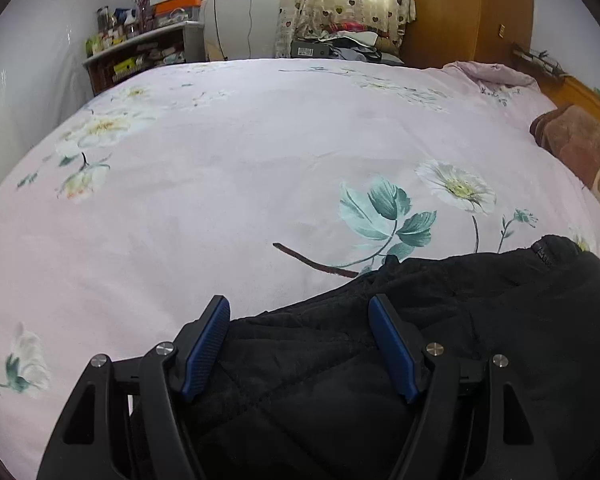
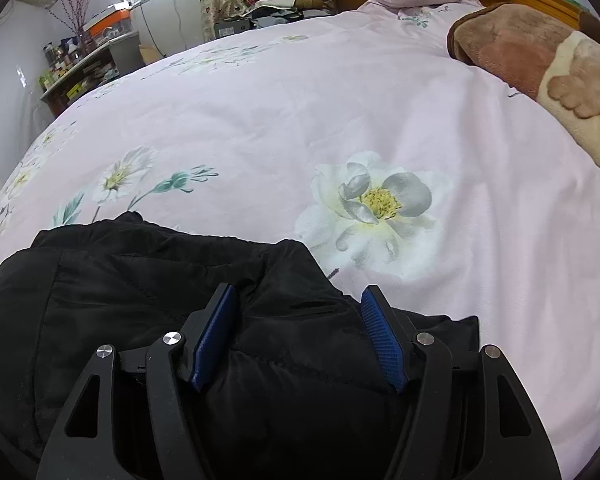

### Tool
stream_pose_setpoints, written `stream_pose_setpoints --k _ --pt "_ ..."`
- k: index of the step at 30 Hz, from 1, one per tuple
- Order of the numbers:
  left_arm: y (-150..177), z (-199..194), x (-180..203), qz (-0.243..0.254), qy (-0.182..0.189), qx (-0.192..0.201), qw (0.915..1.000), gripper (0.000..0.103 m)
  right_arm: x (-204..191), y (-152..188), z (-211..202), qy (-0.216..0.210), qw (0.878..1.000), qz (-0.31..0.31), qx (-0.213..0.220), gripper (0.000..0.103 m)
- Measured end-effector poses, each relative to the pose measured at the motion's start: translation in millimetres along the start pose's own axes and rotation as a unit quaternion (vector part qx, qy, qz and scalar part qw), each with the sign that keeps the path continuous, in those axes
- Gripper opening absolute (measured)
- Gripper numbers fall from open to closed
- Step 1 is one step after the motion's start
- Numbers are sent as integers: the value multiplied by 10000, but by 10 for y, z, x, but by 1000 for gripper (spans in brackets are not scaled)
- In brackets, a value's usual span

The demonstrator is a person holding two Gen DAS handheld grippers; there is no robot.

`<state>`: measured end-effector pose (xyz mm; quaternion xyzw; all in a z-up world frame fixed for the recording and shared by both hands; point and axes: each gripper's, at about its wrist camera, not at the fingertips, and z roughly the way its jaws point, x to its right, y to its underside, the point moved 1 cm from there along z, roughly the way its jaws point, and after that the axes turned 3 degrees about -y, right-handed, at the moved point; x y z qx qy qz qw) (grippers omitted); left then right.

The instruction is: Fold large clothes

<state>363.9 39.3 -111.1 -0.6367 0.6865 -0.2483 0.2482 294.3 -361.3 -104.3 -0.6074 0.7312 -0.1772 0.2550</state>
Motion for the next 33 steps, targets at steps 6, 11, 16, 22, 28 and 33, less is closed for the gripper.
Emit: stream_pose_setpoints --k 6,11,16,22,28,33 --pt "27 152 -18 -152 58 2 9999 75 38 20 100 46 9999 51 99 65" --pt "3 172 -25 -169 77 -69 9998 75 33 7 125 70 9999 53 63 65" --pt "-195 -83 -7 -28 11 -278 9996 73 2 -124 -91 222 9995 89 -187 65" --pt "-284 -835 -178 -213 198 487 9984 73 -329 -147 -862 -95 9988 -194 438 65" --pt "-28 -362 -373 -323 -31 -230 9992 75 -728 42 -653 -277 9973 -672 131 65" --pt "113 -109 -484 -803 134 -285 9963 80 -721 116 -352 -360 9973 -619 159 65"
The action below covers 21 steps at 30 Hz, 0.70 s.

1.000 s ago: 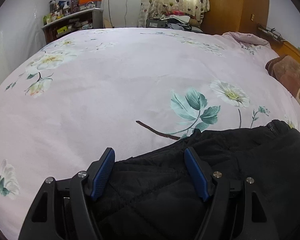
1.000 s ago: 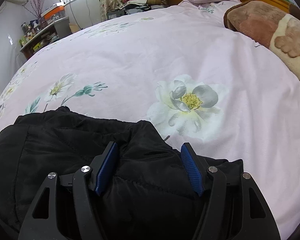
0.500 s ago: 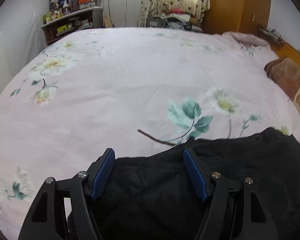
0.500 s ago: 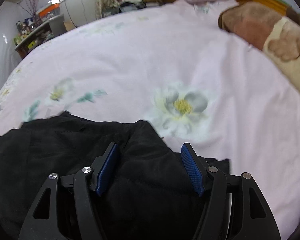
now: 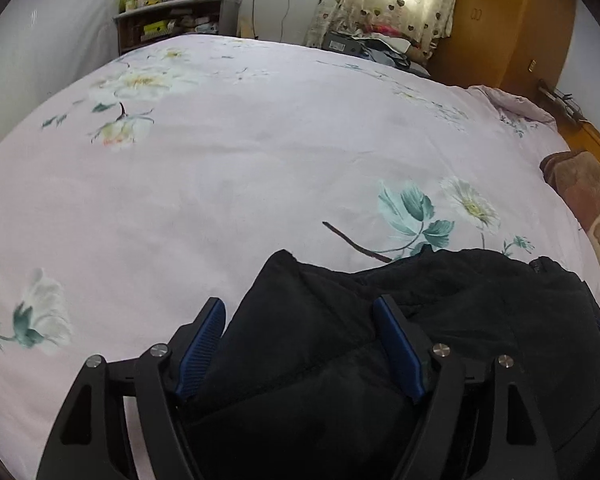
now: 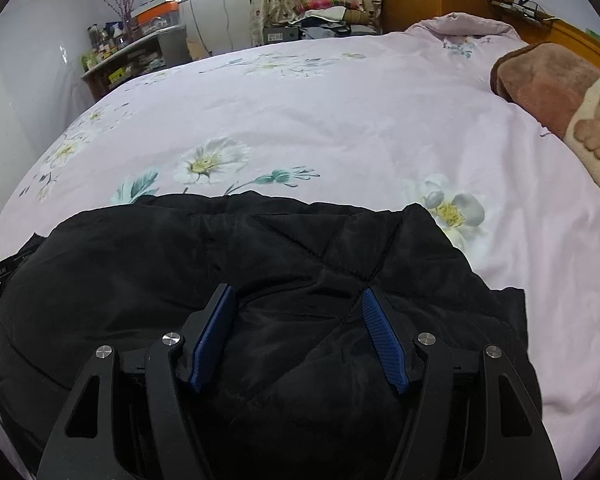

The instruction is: Fold large clothes

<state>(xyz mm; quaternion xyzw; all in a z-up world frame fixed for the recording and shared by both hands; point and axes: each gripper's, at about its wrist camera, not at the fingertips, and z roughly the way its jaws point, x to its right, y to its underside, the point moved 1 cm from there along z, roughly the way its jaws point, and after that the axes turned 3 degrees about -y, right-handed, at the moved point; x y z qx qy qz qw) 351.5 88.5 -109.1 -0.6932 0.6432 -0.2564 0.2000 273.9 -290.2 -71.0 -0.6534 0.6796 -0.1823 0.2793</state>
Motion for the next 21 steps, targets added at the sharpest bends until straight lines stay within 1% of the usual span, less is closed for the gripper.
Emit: stream_pose_setpoints --k 5,8,12,14,16,19,20,21 --pt "19 74 51 -17 -78 74 9999 80 7 67 165 -4 10000 -15 23 65" --pt "44 61 50 -20 -77 95 9999 80 25 91 164 5 10000 -13 63 65" --pt "-20 -7 95 105 -234 4 9997 78 27 93 151 44 10000 -51 37 65" --pt "-81 -153 98 109 -243 16 9996 75 56 54 92 -8 10000 -14 -11 65" --pt "-141 -366 87 112 -224 170 9995 74 67 -7 -11 -7 10000 12 -42 65" --pt "-202 -761 118 225 -188 569 9979 74 85 -62 -348 -37 9998 58 166 65" --pt "-204 -879 148 268 -127 676 9973 74 105 -50 -478 -75 9996 59 284 65" --pt "-191 -996 205 323 10 786 9964 74 119 -42 -555 -79 9994 54 342 65"
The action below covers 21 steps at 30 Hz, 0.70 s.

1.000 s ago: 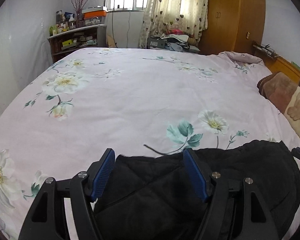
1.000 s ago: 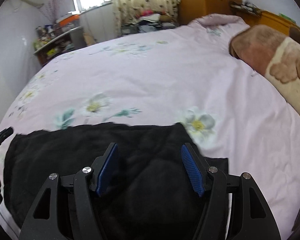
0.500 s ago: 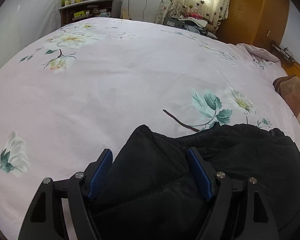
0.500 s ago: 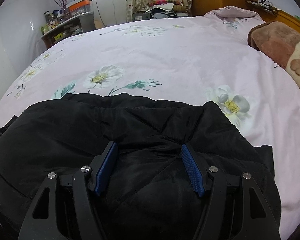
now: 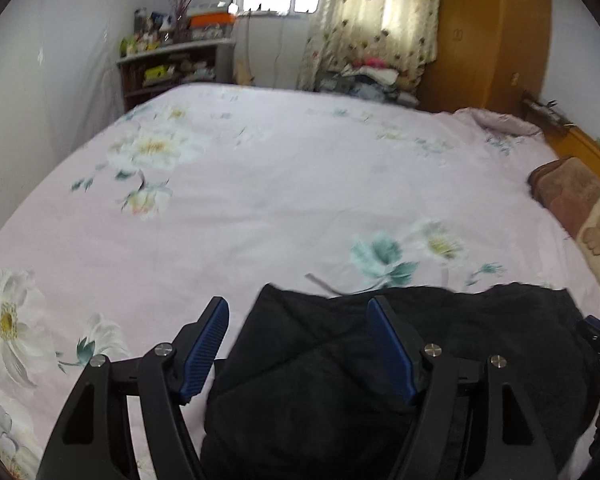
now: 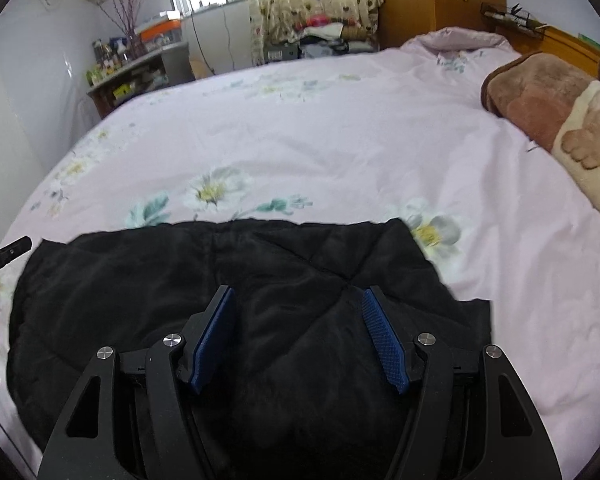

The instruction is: Fold large clothes

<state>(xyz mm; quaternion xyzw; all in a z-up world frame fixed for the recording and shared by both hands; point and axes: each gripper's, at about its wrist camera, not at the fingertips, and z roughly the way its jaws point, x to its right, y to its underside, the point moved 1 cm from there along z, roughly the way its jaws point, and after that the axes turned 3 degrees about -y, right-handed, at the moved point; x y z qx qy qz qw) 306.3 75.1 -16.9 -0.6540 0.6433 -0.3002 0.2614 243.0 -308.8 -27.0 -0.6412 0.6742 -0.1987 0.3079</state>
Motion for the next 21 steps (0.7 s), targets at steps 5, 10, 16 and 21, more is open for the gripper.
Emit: stream_pose_setpoints --k 5,10,16,21 --pt "227 -75 535 672 503 24 9965 74 242 247 -6 285 9993 71 -210 65" --pt "528 449 588 574 355 -447 9967 75 406 372 232 425 9981 188 -396 65" --pt "439 429 694 735 151 -587 9955 73 417 327 328 554 9966 133 -589 65" --pt "405 -119 770 694 477 -257 9961 71 170 173 -138 475 9984 203 -218 65"
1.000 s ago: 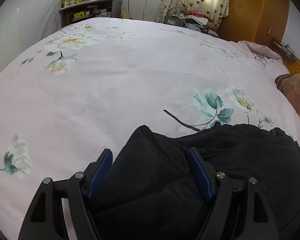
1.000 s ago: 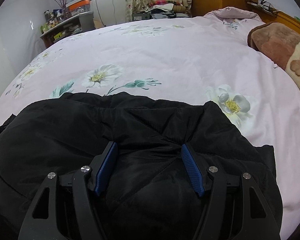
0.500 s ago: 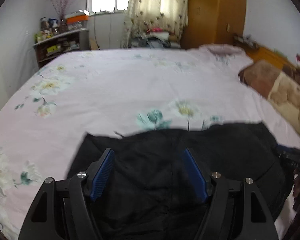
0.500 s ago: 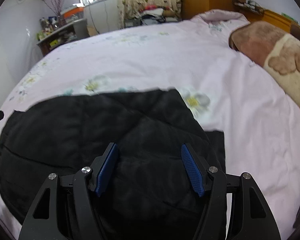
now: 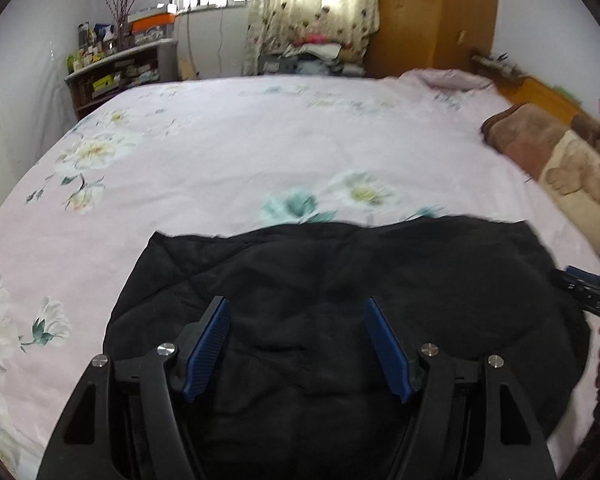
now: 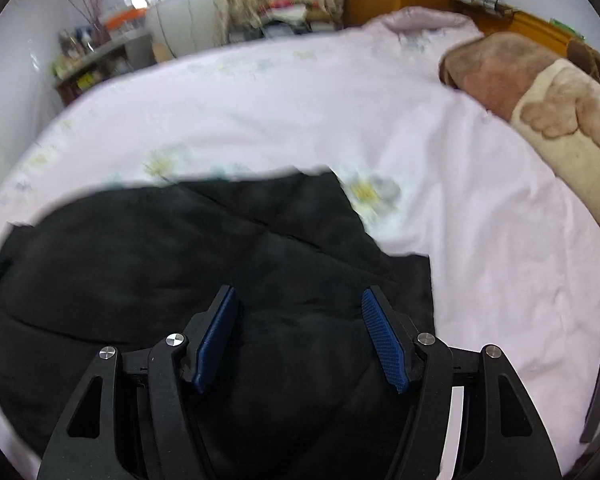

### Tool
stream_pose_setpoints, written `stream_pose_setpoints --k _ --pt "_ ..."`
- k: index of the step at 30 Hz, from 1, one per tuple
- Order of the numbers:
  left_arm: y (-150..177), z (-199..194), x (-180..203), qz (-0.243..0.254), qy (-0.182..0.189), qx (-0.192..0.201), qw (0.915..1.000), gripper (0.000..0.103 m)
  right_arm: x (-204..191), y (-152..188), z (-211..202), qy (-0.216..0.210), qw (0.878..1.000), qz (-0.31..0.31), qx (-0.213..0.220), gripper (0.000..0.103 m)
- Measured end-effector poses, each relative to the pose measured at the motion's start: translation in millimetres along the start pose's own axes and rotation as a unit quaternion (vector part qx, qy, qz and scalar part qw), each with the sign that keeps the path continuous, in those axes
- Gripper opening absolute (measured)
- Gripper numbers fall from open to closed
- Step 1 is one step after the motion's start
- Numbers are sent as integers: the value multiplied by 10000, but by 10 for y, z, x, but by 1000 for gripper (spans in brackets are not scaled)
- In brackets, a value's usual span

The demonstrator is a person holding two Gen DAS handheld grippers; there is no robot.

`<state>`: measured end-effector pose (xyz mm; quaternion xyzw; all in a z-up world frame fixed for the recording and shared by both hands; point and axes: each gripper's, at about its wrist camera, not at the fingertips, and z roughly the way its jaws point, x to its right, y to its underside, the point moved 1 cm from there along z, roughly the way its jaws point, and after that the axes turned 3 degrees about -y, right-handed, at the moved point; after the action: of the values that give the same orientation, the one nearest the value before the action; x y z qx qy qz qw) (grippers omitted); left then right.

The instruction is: Fold large clothes

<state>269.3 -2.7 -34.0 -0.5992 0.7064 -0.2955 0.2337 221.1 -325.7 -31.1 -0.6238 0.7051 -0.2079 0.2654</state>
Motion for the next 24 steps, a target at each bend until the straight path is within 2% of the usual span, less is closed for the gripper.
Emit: stream_pose_setpoints --k 3,5,8,10,14,24 --pt "-12 -81 166 89 191 90 9997 71 -431 -44 -230 -475 9976 -402 311 65" --pt "-28 77 201 132 88 -61 9999 71 -764 -93 -149 -871 9939 -643 189 65" --pt "-10 416 98 -30 -107 -424 9990 72 -1052 -146 212 -873 9925 -835 -165 58" --pt "18 528 41 -13 -190 -410 9990 74 -1085 -139 505 -774 9924 -834 -463 58" --pt "68 629 81 79 -231 -354 9991 74 -1011 -123 783 -799 9922 -793 -528 58" --pt "79 701 122 132 -377 -365 9985 74 -1039 -60 853 -657 9930 -888 -427 58"
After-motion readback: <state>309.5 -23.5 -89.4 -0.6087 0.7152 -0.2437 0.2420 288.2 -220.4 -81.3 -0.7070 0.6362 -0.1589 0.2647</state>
